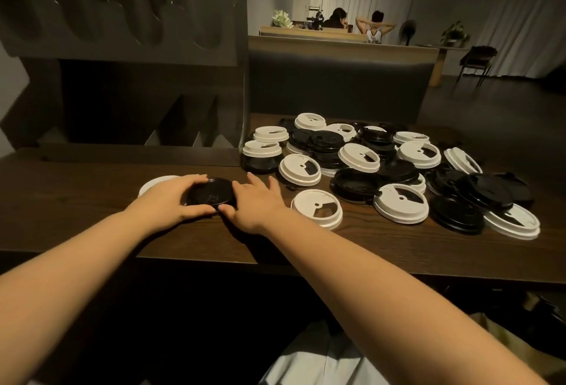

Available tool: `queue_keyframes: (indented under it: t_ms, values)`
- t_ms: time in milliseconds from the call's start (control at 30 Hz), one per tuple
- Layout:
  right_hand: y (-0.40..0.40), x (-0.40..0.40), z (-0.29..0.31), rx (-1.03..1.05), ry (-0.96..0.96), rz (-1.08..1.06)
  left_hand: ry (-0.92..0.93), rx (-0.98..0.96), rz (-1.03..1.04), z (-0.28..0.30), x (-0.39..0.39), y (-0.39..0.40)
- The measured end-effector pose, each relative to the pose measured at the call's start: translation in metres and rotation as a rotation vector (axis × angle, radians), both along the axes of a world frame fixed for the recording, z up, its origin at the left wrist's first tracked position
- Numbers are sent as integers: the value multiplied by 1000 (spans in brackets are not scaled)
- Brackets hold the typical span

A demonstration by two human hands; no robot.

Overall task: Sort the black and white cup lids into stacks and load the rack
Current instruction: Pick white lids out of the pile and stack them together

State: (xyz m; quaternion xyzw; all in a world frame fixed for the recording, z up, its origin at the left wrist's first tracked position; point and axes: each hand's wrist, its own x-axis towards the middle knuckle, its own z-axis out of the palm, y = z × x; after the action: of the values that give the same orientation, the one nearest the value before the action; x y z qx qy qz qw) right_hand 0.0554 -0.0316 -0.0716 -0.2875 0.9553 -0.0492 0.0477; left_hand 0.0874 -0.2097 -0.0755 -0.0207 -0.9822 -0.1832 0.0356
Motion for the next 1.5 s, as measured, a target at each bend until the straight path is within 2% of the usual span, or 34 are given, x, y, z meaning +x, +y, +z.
queue_keyframes:
  t_ms: [67,133,200,267,367,467,600,700,800,867,1000,1100,1200,1300,1367,1400,1500]
  values:
    - [-5,-2,-1,-55,-25,4,17,-78,-6,1,-1,-2]
    - [-1,-5,2,-126,-19,1,130,-115,-60,3,-5,4]
    - [13,-10,11,-206,2,-42,252,-38,-100,10,-7,24]
    - [38,-18,21,-250,50,-105,286,74,-97,17,-8,50]
    - [92,-28,31,-208,211,-194,250,159,-113,22,-16,88]
    - [146,-32,32,-53,320,-241,244,246,-148,25,-28,119]
    - [182,-32,27,81,269,-288,123,347,-210,32,-43,163]
    - [190,-29,23,73,223,-335,38,273,-269,30,-49,186]
    - [192,-27,20,77,205,-342,35,241,-293,28,-50,195]
    - [192,-26,22,-48,208,-346,37,253,-284,29,-49,195]
    - [185,-32,36,-596,158,-448,91,318,-222,32,-51,189]
    - [177,-38,43,-903,86,-533,116,393,-206,35,-51,188]
    - [169,-35,50,-1196,-132,-604,90,431,-234,35,-48,188]
    - [157,-35,48,-1268,-389,-696,112,448,-226,31,-45,184]
    - [148,-33,42,-1392,-597,-729,154,455,-177,30,-43,178]
    - [146,-31,40,-1454,-627,-675,164,467,-151,30,-42,174]
    - [141,-23,37,-1618,-761,-694,163,476,-129,29,-37,162]
